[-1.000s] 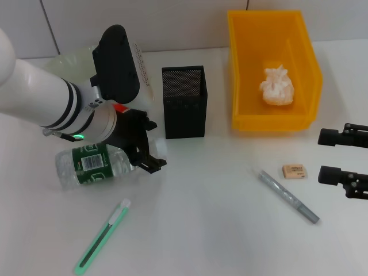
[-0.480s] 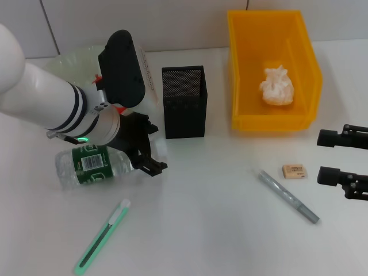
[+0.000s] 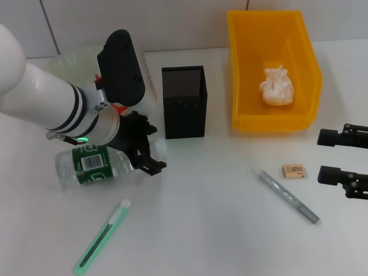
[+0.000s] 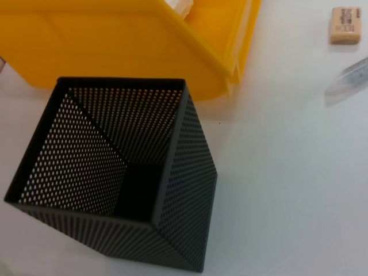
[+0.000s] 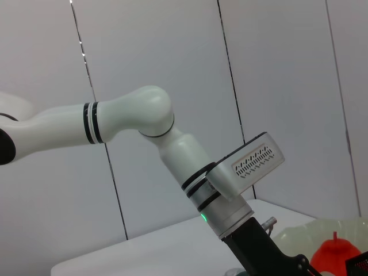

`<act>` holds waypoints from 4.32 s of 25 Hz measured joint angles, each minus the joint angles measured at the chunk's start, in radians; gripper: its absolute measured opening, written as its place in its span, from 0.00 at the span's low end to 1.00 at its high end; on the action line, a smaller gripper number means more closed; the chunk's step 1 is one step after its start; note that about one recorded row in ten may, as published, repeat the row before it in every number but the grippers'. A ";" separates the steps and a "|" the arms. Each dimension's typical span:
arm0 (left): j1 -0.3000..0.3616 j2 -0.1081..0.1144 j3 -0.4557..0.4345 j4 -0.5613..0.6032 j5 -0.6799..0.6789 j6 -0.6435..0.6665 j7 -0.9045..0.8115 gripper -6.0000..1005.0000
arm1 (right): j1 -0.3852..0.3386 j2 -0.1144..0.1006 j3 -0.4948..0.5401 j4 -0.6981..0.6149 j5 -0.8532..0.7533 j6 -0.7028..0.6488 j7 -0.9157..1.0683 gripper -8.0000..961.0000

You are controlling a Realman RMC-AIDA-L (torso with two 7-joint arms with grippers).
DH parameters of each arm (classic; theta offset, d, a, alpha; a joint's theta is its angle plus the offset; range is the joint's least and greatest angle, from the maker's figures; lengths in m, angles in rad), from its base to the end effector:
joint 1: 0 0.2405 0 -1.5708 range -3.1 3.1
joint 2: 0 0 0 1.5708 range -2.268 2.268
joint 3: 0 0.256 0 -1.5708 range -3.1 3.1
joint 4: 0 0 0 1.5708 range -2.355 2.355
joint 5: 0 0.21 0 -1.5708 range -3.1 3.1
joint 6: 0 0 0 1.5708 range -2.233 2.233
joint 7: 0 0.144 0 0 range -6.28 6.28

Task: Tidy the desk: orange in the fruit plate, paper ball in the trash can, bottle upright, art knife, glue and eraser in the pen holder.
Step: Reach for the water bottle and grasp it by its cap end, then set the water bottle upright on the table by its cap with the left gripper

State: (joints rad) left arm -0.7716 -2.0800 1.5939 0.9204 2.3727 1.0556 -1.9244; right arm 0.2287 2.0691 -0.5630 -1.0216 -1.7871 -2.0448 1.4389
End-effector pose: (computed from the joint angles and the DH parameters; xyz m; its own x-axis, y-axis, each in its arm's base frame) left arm -0.1633 0.3918 -0.0816 0.9569 0.0401 -0.2876 -0.0433 -0.9596 -0.2781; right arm 0.2781 0.2329 0.0930 0.7236 -0.1913 -0.6632 -0.3737 -0.9164 -0.1433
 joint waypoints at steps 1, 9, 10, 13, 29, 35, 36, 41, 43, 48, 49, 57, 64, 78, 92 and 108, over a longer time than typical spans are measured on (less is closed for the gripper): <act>0.000 0.000 0.000 0.000 0.001 0.000 -0.001 0.73 | 0.000 0.000 0.000 0.000 0.000 0.000 0.000 0.70; 0.000 0.000 0.000 0.000 0.004 0.001 -0.004 0.72 | 0.000 0.000 0.000 0.000 -0.001 0.001 0.000 0.70; 0.000 0.000 0.000 0.000 0.004 0.001 -0.004 0.72 | 0.000 0.000 0.000 0.000 -0.001 0.001 0.000 0.70; 0.000 0.000 0.005 0.000 0.004 0.005 -0.004 0.71 | 0.000 0.001 0.000 0.000 -0.002 0.004 0.000 0.70; 0.000 0.000 0.006 -0.008 0.005 0.005 -0.010 0.65 | 0.006 0.002 0.001 0.002 -0.002 0.019 0.001 0.70; 0.000 0.000 0.007 -0.008 0.013 0.002 -0.012 0.55 | 0.008 0.002 0.003 0.002 -0.002 0.022 0.001 0.70; 0.000 0.000 0.007 -0.008 0.014 0.002 -0.012 0.55 | 0.008 0.002 0.003 0.002 -0.002 0.022 0.001 0.70; 0.000 0.000 0.008 -0.008 0.015 0.004 -0.012 0.54 | 0.008 0.003 0.005 0.002 -0.002 0.022 0.002 0.70; -0.001 0.000 0.008 -0.008 0.016 0.007 -0.013 0.54 | 0.008 0.003 0.007 0.002 -0.002 0.022 0.002 0.70; -0.001 0.000 0.011 -0.008 0.016 0.007 -0.013 0.51 | 0.008 0.005 0.013 0.002 -0.002 0.022 0.002 0.70; -0.001 0.000 0.016 -0.008 0.016 0.005 -0.013 0.50 | 0.008 0.005 0.013 0.002 -0.002 0.022 0.002 0.70; -0.002 0.000 0.018 -0.007 0.029 0.008 -0.013 0.45 | 0.012 0.005 0.014 0.010 -0.001 0.021 0.002 0.69; 0.004 0.000 0.018 0.000 0.030 0.011 -0.014 0.45 | 0.012 0.005 0.014 0.011 -0.001 0.022 0.001 0.69; 0.023 0.001 0.015 0.055 0.032 0.042 -0.038 0.45 | 0.014 0.003 0.015 0.015 0.000 0.034 0.001 0.69; 0.083 0.006 0.009 0.193 0.028 0.104 -0.076 0.45 | 0.018 -0.003 0.017 0.028 0.000 0.046 0.001 0.69; 0.145 0.010 0.006 0.315 0.038 0.150 -0.117 0.45 | 0.019 -0.003 0.017 0.028 0.000 0.046 0.001 0.69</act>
State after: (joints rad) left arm -0.6266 -2.0704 1.5995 1.2356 2.4107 1.2060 -2.0410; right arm 0.2472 2.0662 -0.5461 -0.9940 -1.7871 -1.9987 1.4401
